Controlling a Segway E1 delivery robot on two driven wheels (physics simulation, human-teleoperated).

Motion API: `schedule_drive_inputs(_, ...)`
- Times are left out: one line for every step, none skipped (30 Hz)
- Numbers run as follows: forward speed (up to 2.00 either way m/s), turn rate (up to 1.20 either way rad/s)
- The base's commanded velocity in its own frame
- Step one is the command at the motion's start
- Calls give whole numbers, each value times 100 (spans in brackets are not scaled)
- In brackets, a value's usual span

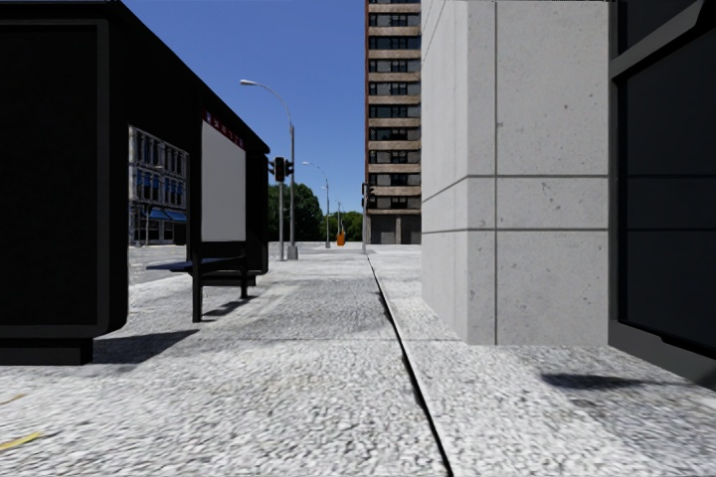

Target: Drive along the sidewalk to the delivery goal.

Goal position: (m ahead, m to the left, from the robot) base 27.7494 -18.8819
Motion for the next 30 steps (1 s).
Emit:
schedule_drive_inputs(200, 0)
schedule_drive_inputs(200, 0)
schedule_drive_inputs(200, 0)
schedule_drive_inputs(200, 0)
schedule_drive_inputs(200, 0)
schedule_drive_inputs(200, 0)
schedule_drive_inputs(200, 0)
schedule_drive_inputs(200, 0)
schedule_drive_inputs(200, 0)
schedule_drive_inputs(200, 0)
schedule_drive_inputs(200, 0)
schedule_drive_inputs(200, 0)
schedule_drive_inputs(200, 0)
schedule_drive_inputs(200, 0)
schedule_drive_inputs(200, 0)
schedule_drive_inputs(200, 0)
schedule_drive_inputs(200, 0)
schedule_drive_inputs(200, 0)
schedule_drive_inputs(200, 0)
schedule_drive_inputs(200, 0)
schedule_drive_inputs(200, 0)
schedule_drive_inputs(200, 0)
schedule_drive_inputs(200, 0)
schedule_drive_inputs(200, 0)
schedule_drive_inputs(200, 0)
schedule_drive_inputs(200, 0)
schedule_drive_inputs(200, 0)
schedule_drive_inputs(200, 0)
schedule_drive_inputs(200, 0)
schedule_drive_inputs(200, 0)
